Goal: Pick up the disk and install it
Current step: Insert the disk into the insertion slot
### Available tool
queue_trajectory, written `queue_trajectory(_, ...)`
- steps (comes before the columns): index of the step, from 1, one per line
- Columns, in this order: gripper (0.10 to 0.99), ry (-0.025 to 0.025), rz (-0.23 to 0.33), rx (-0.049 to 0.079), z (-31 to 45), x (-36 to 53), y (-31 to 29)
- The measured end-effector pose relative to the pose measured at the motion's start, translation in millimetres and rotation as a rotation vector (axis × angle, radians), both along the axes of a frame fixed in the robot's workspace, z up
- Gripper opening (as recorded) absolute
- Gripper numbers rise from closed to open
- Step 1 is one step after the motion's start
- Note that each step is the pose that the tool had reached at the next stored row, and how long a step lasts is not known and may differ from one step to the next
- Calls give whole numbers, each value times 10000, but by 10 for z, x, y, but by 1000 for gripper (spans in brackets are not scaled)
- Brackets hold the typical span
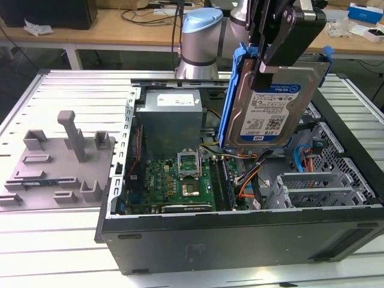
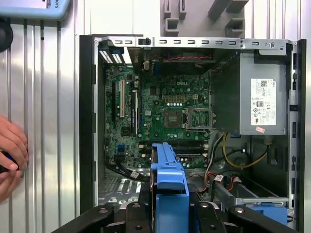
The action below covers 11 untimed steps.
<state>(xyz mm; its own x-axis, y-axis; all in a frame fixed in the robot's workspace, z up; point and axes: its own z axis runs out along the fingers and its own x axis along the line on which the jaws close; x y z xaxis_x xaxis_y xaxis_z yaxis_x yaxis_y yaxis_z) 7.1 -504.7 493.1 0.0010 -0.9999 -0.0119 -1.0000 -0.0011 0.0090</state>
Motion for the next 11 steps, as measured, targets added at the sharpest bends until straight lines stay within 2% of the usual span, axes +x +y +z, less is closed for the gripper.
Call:
queue_trajectory(4,365,1,1,-2,1,6,-14)
queue_trajectory(8,365,0,0,8,-2,37,-88)
queue_trajectory(11,365,0,-2,12,-7,138,-145)
